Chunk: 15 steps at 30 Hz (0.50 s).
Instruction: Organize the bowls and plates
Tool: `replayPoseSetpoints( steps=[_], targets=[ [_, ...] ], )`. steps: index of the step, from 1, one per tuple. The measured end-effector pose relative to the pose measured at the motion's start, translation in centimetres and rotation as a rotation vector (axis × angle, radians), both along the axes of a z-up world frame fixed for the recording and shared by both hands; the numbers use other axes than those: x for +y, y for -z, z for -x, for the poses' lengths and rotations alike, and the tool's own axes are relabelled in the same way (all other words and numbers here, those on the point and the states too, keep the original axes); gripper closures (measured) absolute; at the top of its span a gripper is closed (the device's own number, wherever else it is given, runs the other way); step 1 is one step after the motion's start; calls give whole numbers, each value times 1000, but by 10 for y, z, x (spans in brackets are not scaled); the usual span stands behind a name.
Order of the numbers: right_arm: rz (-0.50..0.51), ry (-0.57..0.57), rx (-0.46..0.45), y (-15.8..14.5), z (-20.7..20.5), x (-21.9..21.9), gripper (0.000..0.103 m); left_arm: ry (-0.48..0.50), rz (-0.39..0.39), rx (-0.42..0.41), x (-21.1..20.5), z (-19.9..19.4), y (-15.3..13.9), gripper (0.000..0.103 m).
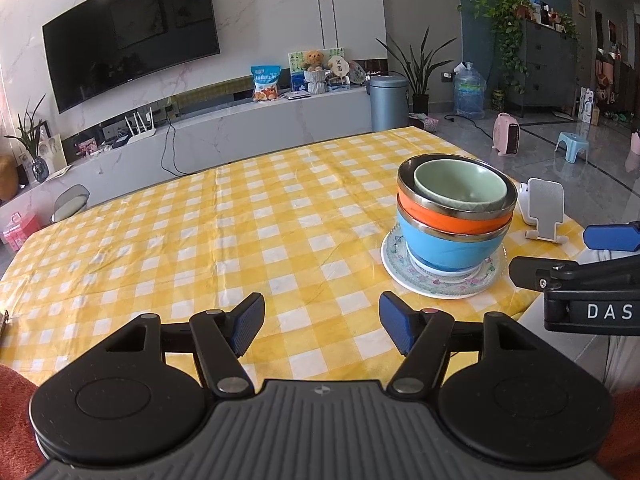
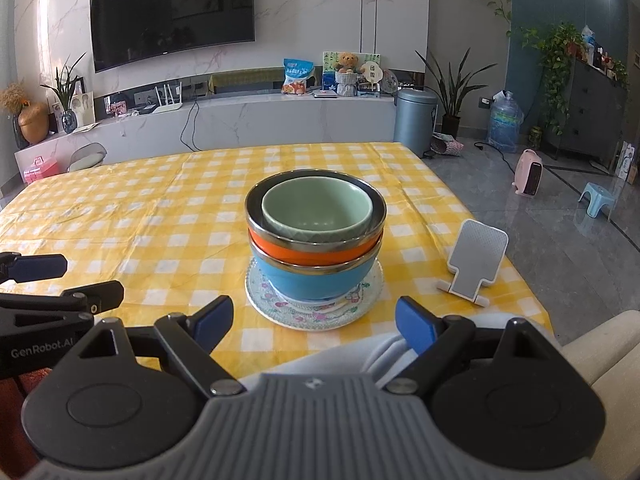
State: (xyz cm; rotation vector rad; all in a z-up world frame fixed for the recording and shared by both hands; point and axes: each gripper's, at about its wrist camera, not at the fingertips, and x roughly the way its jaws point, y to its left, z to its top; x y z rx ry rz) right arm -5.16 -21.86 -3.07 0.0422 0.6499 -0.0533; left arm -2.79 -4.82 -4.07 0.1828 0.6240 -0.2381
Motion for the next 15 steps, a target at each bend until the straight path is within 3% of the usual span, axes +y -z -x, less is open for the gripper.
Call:
replayPoseSetpoints(
  steps=[15],
  targets=[
    [-6, -1, -1, 1, -1, -1, 16, 6, 2, -5, -1, 1, -2, 26]
  ],
)
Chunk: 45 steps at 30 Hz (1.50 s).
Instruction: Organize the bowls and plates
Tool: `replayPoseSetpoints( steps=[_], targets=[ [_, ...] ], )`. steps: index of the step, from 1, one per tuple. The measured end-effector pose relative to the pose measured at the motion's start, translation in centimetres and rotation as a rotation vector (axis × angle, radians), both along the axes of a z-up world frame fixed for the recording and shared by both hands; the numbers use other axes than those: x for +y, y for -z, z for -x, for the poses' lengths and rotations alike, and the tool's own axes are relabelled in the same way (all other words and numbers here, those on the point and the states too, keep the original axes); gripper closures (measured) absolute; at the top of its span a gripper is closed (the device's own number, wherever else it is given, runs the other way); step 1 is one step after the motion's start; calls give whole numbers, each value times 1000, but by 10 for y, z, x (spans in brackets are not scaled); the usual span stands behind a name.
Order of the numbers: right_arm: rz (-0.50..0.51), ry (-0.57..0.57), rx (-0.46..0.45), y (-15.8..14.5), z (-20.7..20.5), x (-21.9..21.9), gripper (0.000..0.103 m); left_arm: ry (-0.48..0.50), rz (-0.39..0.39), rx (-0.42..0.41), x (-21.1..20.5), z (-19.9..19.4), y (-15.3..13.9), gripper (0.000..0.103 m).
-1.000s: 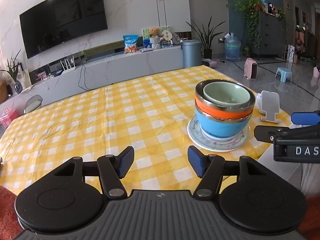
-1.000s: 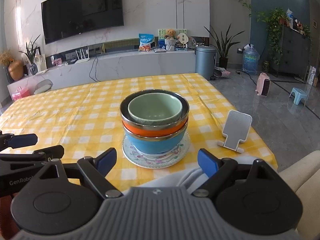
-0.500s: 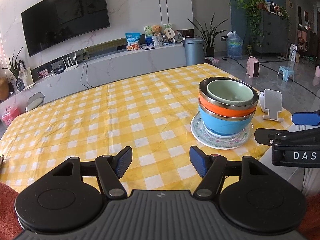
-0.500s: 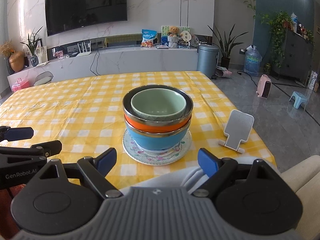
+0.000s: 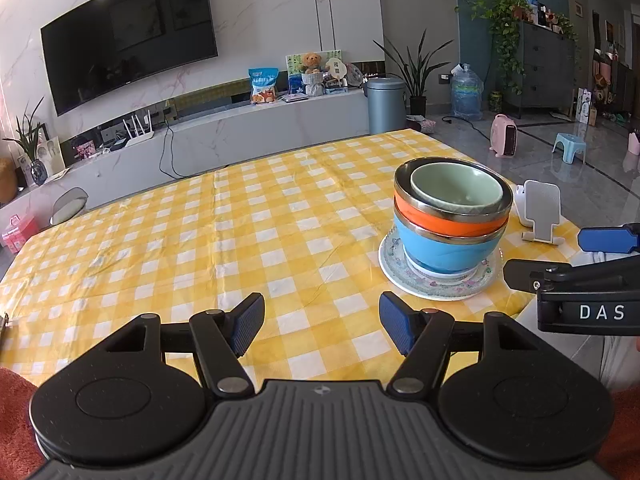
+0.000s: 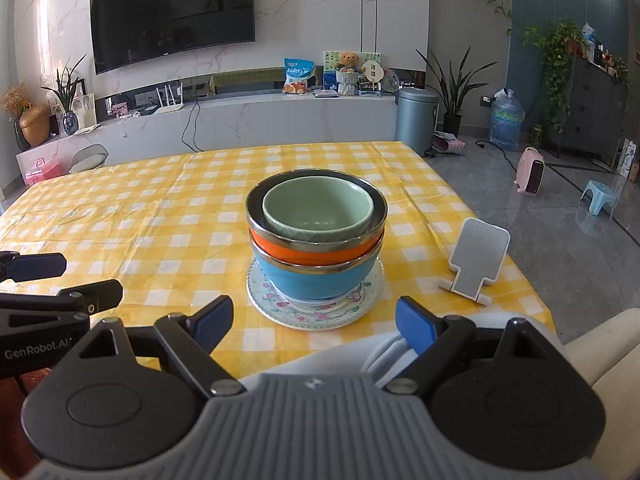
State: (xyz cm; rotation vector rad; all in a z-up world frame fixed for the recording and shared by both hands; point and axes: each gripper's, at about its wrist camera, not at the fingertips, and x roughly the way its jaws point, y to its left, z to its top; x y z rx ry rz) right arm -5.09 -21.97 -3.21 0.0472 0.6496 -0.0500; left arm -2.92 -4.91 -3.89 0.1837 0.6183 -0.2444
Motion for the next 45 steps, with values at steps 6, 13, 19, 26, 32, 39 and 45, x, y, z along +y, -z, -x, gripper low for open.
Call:
replayPoseSetpoints(
  steps=[6, 13, 19, 26, 32, 39, 45],
  targets=[
    [-2, -3, 1, 2, 0, 0, 16, 0, 2, 2, 0, 0, 0, 26],
    [-2, -4, 2, 2, 0, 0, 16, 2, 0, 1, 0, 0, -1, 26],
    [-2, -4, 1, 2, 0, 0, 16, 3, 0, 1, 0, 1, -1, 26],
    [-2, -4, 2, 2, 0, 0, 16, 1, -1, 2, -1, 1, -2, 26],
    [-2, -4, 2, 2, 0, 0, 16, 2, -1, 2, -1, 1, -2, 26],
    [-1, -4, 2, 2, 0, 0, 16, 1, -3, 0, -1, 2, -3, 26],
    [-1, -4, 2, 2, 0, 0, 16, 1, -3, 0, -1, 2, -3, 26]
  ],
)
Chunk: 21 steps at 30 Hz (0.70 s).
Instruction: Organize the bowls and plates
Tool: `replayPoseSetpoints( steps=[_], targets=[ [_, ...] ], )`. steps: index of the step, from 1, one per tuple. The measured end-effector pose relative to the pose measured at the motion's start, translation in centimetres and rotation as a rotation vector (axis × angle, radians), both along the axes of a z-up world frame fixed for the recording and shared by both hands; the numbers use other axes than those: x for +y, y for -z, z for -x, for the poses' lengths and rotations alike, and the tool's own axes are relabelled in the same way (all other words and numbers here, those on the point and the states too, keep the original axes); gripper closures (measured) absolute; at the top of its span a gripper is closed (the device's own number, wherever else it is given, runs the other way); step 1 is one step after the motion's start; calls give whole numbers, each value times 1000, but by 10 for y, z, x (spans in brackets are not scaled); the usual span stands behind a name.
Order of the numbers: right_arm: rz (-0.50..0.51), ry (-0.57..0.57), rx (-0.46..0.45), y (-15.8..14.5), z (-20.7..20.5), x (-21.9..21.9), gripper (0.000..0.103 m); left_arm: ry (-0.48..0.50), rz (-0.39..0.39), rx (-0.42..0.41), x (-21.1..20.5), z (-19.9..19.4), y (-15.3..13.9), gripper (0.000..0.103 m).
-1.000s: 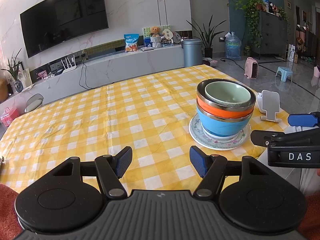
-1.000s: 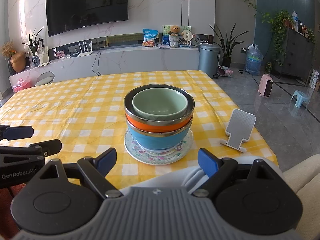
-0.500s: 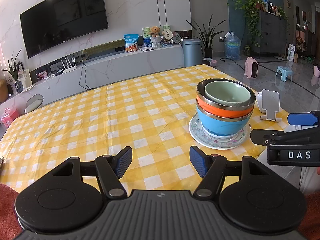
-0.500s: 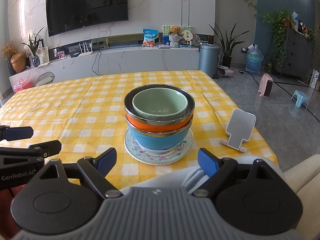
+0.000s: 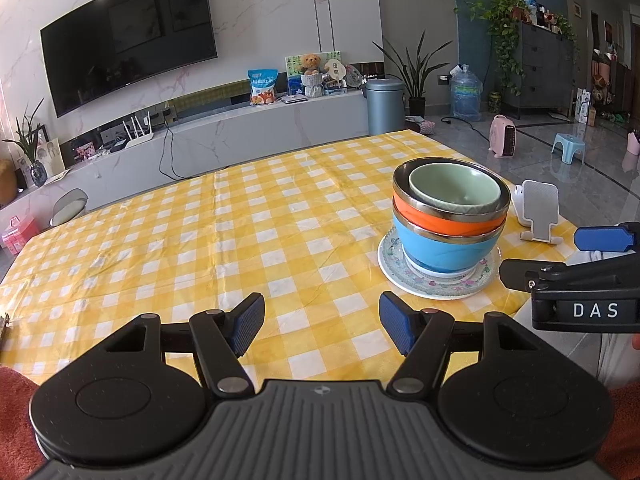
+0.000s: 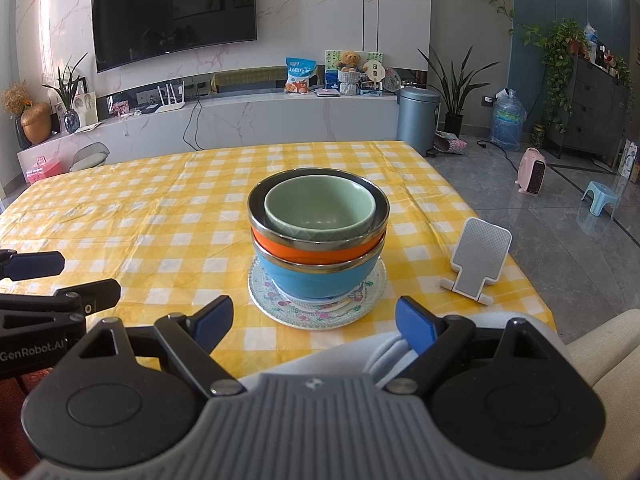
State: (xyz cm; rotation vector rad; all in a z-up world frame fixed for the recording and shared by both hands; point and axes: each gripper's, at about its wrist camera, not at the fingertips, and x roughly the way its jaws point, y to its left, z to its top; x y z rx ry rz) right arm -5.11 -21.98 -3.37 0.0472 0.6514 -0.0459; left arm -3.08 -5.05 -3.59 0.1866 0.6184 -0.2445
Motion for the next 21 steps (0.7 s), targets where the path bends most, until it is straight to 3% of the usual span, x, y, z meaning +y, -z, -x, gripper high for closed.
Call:
replayPoseSetpoints(
  steps=[21],
  targets=[
    [0, 0, 0, 0, 0, 0, 16, 5, -3, -4, 1, 1, 0, 26]
  ],
)
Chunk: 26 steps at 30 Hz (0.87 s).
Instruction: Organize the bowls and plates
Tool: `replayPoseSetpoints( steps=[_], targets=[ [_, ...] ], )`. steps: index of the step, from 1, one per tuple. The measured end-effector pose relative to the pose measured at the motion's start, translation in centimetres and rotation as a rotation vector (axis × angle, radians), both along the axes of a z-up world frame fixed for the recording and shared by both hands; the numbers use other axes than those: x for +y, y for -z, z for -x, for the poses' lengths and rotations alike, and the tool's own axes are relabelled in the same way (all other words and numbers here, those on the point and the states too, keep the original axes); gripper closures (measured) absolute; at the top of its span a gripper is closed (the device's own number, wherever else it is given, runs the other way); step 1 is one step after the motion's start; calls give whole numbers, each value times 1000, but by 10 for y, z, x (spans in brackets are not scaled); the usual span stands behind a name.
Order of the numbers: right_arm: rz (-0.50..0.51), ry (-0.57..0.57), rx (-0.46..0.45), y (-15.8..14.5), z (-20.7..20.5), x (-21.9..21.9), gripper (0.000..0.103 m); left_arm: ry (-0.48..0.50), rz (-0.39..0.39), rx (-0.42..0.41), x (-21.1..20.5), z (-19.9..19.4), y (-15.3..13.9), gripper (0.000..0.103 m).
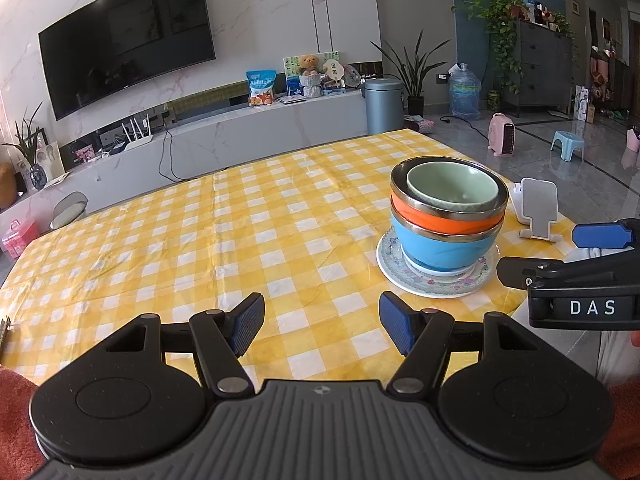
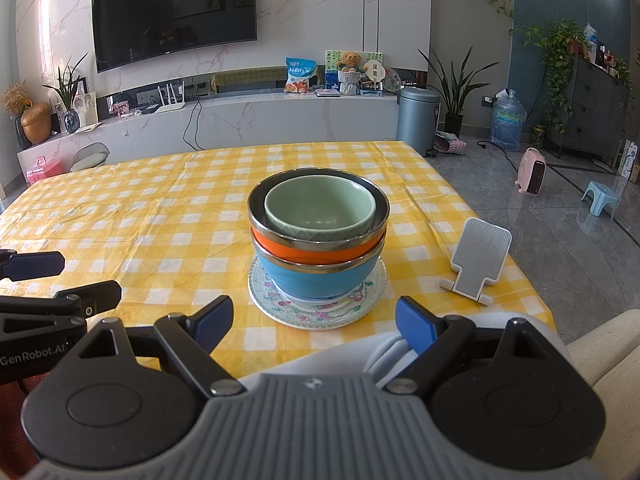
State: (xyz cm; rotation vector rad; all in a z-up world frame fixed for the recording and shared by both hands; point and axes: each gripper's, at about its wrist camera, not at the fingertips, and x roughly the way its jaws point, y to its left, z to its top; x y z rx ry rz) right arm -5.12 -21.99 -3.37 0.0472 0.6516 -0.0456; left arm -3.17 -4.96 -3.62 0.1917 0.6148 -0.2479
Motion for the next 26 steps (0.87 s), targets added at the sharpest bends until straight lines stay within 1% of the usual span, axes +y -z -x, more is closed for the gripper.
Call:
replayPoseSetpoints(
  steps=[26],
  targets=[
    [1, 0, 1, -1, 0, 0, 16, -8, 4, 3, 1, -1, 0, 25]
  ],
)
